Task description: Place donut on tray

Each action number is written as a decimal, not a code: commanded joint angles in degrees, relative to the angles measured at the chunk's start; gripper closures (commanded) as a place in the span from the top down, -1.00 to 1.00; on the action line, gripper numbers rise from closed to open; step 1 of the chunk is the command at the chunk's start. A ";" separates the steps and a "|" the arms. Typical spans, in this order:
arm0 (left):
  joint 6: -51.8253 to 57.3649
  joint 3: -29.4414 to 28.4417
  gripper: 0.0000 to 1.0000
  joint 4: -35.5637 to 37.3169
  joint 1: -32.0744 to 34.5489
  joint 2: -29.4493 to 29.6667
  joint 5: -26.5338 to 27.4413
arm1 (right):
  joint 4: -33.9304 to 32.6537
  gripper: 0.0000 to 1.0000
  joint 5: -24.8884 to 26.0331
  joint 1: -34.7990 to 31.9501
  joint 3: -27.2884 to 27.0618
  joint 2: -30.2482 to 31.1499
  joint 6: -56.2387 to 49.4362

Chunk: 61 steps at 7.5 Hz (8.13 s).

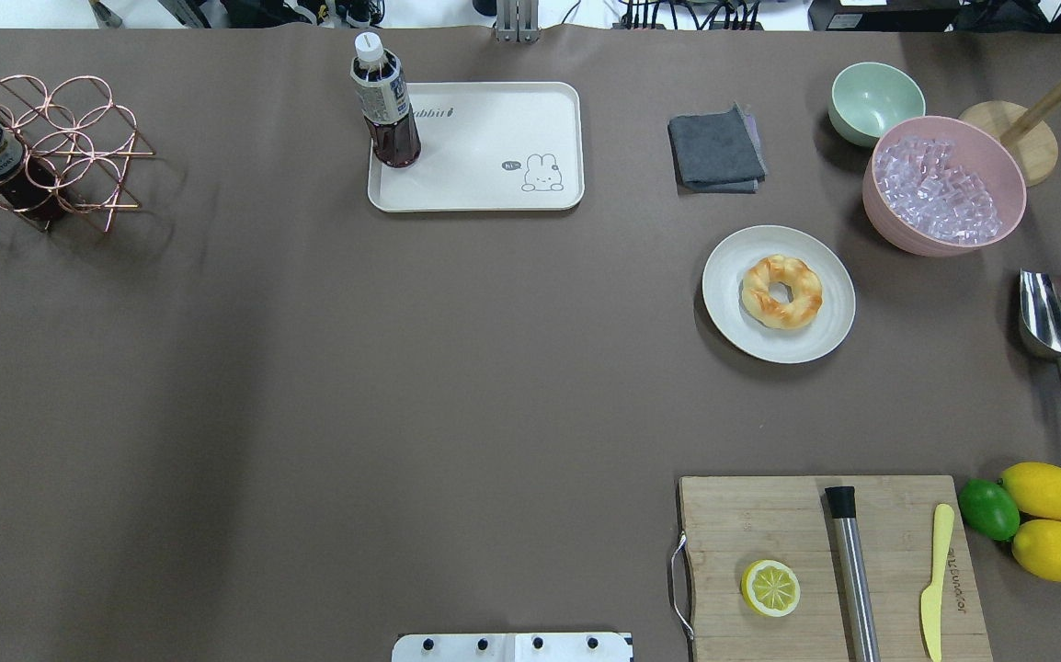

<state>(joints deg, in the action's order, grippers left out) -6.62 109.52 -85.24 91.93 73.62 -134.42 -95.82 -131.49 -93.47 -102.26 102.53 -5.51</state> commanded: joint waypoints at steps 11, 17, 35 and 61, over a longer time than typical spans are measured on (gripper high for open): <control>0.03 0.17 0.96 -0.28 -0.09 0.30 0.03 | 0.72 1.00 -3.34 31.75 -1.11 -26.22 48.92; -0.06 -0.09 0.96 -0.19 -0.35 0.56 0.03 | 27.97 0.70 10.44 43.97 5.75 -22.20 81.77; 0.03 0.52 0.96 -0.54 -0.17 -0.05 0.30 | 27.70 -1.00 5.63 43.19 19.24 -47.19 96.37; 0.03 -0.09 0.96 -2.04 -0.26 -1.63 0.12 | 26.48 1.00 0.01 36.46 4.47 -23.16 77.40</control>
<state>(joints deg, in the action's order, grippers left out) -6.59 109.58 -87.27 91.67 71.94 -134.29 -67.77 -129.36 -52.50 -89.33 65.77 85.04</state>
